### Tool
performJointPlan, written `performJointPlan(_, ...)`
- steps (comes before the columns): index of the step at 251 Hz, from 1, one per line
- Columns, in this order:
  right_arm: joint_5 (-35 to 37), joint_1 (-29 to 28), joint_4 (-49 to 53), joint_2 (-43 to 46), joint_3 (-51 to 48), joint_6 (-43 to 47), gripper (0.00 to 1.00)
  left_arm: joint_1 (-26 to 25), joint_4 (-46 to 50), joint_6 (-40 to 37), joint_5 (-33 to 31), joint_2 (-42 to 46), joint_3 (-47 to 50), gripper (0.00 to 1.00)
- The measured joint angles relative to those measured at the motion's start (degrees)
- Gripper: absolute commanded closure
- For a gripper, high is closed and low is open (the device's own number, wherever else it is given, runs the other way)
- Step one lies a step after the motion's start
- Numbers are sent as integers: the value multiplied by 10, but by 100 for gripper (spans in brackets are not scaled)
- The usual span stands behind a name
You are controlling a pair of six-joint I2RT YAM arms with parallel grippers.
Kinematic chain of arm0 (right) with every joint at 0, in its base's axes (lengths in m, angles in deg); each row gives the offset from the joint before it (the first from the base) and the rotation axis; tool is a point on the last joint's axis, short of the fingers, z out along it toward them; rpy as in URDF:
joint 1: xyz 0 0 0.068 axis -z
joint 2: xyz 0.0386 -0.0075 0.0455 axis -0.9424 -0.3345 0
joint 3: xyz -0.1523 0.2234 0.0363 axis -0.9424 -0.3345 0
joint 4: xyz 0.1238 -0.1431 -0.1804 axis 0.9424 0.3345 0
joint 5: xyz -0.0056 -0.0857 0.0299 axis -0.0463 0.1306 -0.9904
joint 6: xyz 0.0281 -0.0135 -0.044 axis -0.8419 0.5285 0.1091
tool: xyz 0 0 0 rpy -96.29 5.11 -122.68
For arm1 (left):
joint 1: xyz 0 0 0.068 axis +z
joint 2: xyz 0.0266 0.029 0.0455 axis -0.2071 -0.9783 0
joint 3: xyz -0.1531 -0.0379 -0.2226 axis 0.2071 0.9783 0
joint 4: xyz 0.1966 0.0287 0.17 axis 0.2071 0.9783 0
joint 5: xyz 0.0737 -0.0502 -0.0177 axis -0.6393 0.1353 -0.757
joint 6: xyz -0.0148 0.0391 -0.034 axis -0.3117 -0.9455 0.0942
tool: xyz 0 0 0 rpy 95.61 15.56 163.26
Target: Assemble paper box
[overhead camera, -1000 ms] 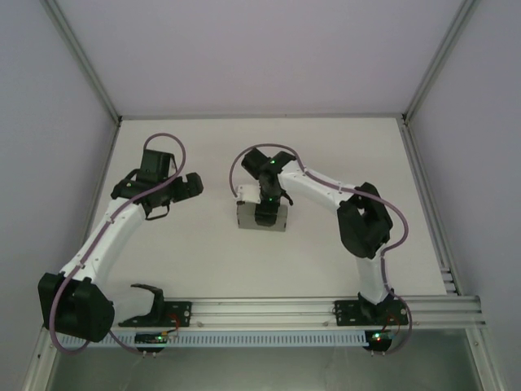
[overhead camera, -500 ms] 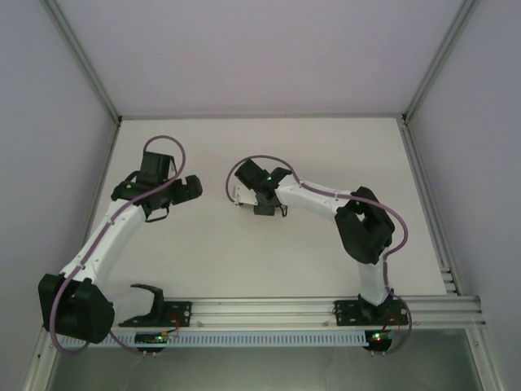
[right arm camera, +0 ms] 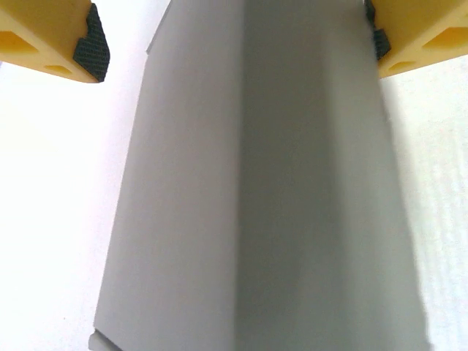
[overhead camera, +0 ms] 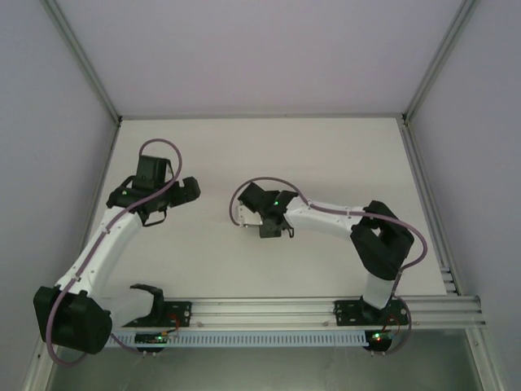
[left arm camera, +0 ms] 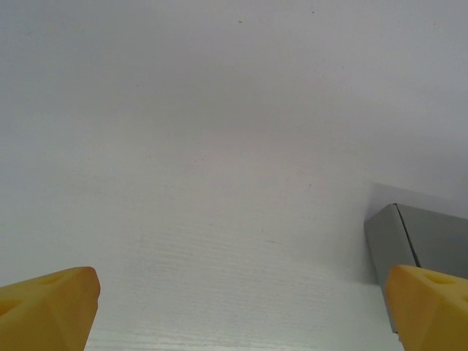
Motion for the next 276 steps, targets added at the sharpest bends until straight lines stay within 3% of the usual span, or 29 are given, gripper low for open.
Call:
performJointPlan(54,-2,-19,29,28,-31,-35,1,3,0,0,-3,3,1,0)
performJointPlan(144,-44,-10,47,166,-44,-110,1,3,-6,-1,-7,29,24,0)
performJointPlan(180,-73,72,25,233,-44,-176,1,3,-42,-5,-28,31,36,0)
performJointPlan(211,-106,184,0,273,-44,-270,1,10,-103,-18,-62,32,61,0)
performJointPlan(276,-172,390,-31,285,-59,-428,1,63,-325,-97,-115,29,193,0)
